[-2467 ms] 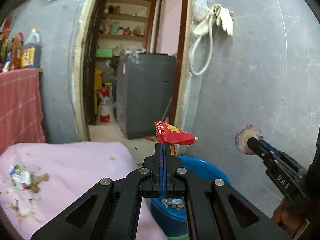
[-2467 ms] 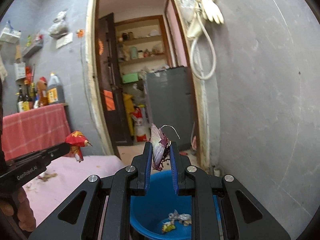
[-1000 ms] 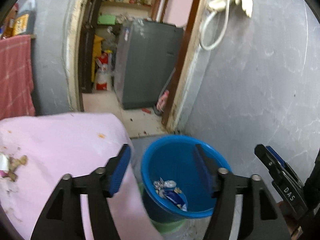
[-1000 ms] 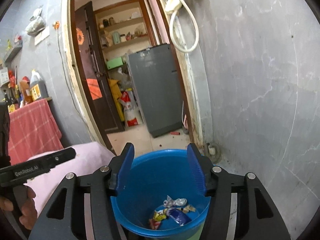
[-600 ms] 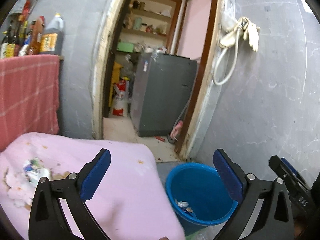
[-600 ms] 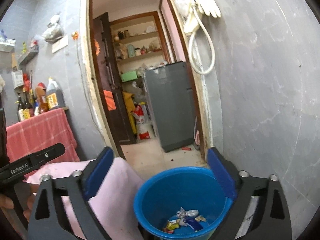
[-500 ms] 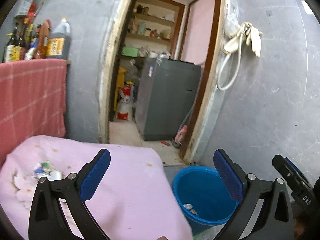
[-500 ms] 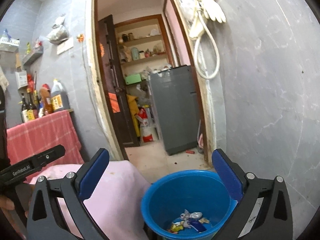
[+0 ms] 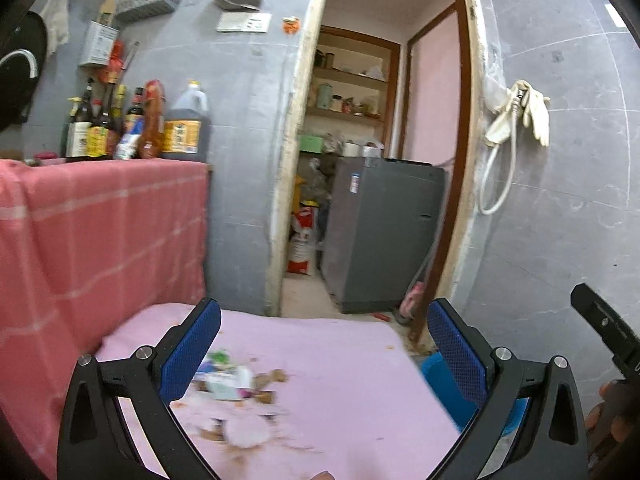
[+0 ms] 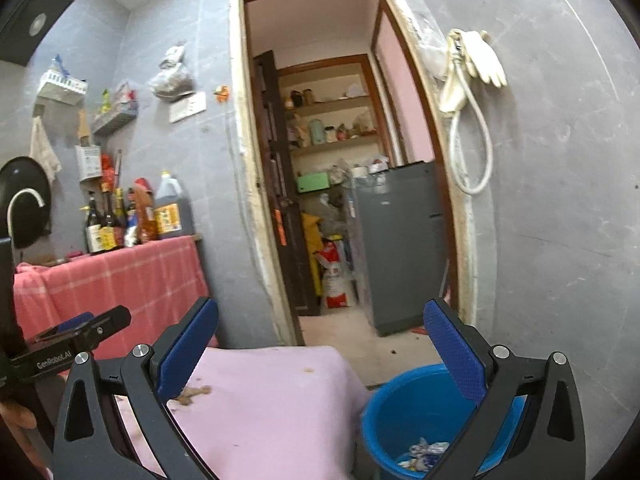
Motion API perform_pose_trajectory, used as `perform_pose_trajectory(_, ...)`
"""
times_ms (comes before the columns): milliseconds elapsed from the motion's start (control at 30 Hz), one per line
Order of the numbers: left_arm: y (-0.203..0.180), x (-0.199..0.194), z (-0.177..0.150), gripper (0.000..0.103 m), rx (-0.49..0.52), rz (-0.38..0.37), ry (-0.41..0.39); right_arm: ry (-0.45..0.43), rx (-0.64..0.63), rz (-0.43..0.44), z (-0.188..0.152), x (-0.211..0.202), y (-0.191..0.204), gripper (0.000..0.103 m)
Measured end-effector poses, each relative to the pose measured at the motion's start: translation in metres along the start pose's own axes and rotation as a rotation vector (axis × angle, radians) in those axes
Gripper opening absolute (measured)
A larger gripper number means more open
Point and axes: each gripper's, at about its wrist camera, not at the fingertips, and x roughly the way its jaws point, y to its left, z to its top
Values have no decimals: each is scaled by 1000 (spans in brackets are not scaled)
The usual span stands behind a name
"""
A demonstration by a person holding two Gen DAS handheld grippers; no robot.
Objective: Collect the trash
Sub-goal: 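Move both tools back over the table toward the remaining trash, then close the left tool on the crumpled foil while the right tool grasps a crumb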
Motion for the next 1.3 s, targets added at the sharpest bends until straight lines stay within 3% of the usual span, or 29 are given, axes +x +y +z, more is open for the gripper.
perform_pose_trajectory(433, 83, -17, -33, 101, -10, 163, 40, 38, -29, 116, -33, 32, 63, 103)
perform_pose_trajectory(600, 109, -15, -52, 101, -27, 189, 83, 70, -59, 148, -48, 45, 79, 103)
perform_pose_trajectory(933, 133, 5, -82, 101, -12, 207, 200, 206, -125, 208, -83, 82, 95, 103)
perform_pose_trajectory(1133, 149, 21, -85, 101, -65, 201, 269, 306, -142, 235, -96, 103, 98, 103)
perform_pose_trajectory(1233, 152, 29, -84, 100, -78, 185, 294, 394, -157, 242, -101, 120, 102, 97)
perform_pose_trajectory(1300, 152, 36, -82, 98, -69, 171, 311, 458, -166, 250, -107, 132, 105, 87)
